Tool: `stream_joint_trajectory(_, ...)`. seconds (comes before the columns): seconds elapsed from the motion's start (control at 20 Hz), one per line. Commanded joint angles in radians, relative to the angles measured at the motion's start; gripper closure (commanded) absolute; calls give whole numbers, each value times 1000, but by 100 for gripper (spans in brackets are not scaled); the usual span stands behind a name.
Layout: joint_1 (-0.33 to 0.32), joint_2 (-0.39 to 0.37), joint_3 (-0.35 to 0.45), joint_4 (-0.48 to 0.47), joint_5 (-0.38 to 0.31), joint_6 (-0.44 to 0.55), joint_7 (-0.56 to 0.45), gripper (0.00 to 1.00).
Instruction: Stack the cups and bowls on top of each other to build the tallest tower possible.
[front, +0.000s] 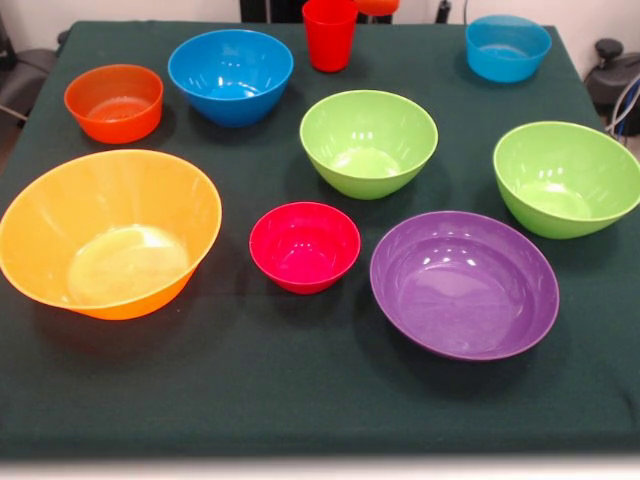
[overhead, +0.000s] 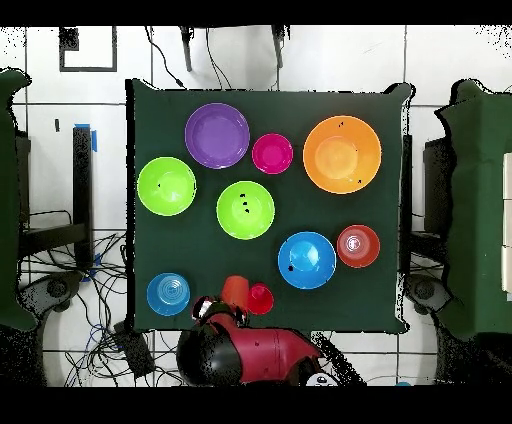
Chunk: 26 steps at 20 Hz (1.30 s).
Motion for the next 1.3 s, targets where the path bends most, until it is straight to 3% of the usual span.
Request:
stream_joint_trajectory(0.05,-30,63,7,65,-10,-73,159,100)
stream_joint_trajectory(0.75,-95,117,-20,82,-85,-150,111,100)
stream_joint_trajectory(1.3,-86,178,-51,55,-118,-198,112,100)
